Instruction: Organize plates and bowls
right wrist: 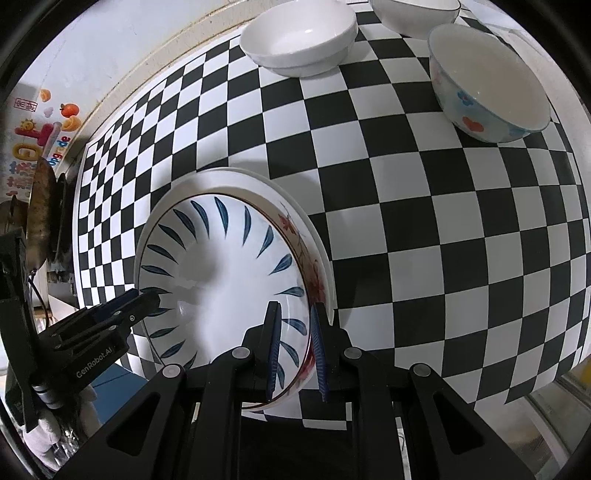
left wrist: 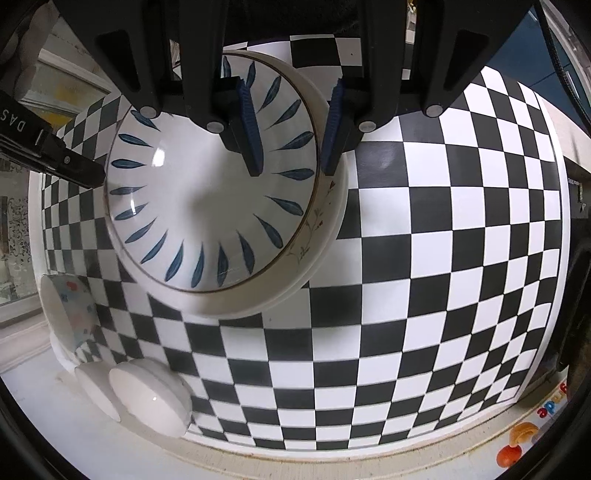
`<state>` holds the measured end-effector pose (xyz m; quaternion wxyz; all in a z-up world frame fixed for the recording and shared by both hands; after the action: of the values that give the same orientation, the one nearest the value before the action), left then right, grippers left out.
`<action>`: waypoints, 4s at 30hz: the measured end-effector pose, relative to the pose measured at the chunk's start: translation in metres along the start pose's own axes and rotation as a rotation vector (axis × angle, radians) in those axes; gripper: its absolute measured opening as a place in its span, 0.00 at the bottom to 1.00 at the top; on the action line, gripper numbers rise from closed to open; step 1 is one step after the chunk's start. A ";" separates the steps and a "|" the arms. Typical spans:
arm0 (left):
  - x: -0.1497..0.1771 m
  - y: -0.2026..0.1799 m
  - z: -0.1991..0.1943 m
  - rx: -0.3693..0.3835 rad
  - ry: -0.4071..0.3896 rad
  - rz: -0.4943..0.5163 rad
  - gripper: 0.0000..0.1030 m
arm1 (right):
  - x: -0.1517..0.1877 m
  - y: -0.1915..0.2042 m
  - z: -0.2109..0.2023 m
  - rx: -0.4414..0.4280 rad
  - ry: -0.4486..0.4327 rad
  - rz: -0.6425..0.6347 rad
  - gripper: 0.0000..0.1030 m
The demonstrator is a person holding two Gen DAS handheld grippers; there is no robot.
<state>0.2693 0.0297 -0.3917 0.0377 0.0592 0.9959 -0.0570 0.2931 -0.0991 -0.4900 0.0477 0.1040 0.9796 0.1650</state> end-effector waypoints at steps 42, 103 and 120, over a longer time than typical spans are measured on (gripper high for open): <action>0.096 -0.031 -0.213 -0.018 -0.429 0.042 0.82 | 0.132 0.077 -0.222 0.105 -0.449 -0.191 0.84; -0.230 -0.103 0.067 0.051 0.043 -0.121 0.20 | -0.274 -0.065 0.027 0.034 0.108 -0.141 0.13; -0.156 -0.144 -0.035 0.068 -0.106 -0.002 0.20 | -0.222 -0.059 -0.053 0.013 -0.030 -0.181 0.12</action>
<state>0.4036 -0.1254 -0.3283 0.0885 0.0561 0.9900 -0.0941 0.4917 -0.2193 -0.4465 0.0765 0.0180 0.9853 0.1519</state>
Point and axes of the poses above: each gripper's, at about its wrist camera, not at the fingertips, and z roughly the way its jaws point, y to its left, x to its underside, the point moved 10 cm from there along z, roughly the way its jaws point, and after that the axes turned 3 degrees about z, right-handed, at the moved point
